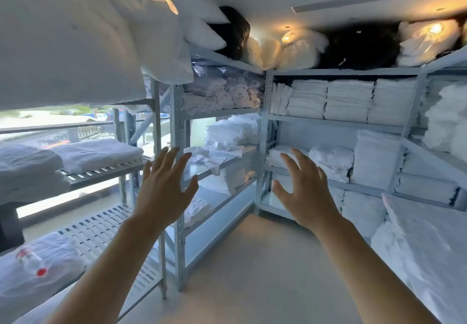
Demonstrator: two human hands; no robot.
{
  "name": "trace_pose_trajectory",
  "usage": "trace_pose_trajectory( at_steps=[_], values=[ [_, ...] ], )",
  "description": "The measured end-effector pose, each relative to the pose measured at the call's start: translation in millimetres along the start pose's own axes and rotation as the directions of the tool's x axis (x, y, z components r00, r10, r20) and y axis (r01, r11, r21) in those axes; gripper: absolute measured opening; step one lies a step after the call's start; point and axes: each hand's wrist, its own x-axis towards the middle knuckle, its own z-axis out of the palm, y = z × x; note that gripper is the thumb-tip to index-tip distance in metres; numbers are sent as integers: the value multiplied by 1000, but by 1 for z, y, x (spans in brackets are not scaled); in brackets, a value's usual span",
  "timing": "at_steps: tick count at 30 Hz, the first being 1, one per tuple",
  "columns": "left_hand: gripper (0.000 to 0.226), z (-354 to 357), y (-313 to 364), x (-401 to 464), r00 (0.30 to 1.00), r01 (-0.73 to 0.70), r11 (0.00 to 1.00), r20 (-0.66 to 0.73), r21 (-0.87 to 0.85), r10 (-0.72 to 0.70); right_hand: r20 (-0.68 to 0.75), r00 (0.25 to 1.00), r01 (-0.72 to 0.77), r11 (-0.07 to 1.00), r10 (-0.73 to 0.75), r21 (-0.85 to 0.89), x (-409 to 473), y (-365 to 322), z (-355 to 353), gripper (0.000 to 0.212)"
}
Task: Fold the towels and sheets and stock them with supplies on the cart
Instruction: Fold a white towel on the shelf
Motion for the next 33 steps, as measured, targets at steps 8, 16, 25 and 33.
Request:
trace_pose_trajectory(
  at_steps=[8,16,25,33],
  values=[
    [59,69,-63,67,996,10,999,84,-32,-7,52,998,-43,999,44,-20,79,1,90,69],
    [54,134,-86,118,997,13,991,78,-131,-3,41,994,-99,995,100,-17,123,22,139,70],
    [53,214,-50,180,994,-22,983,99,-180,40,7,990,-142,990,142,-16,168,96,165,69],
    [54,313,16,246,989,-79,982,113,-169,99,-17,985,-170,985,170,-24,218,211,188,67]
  ],
)
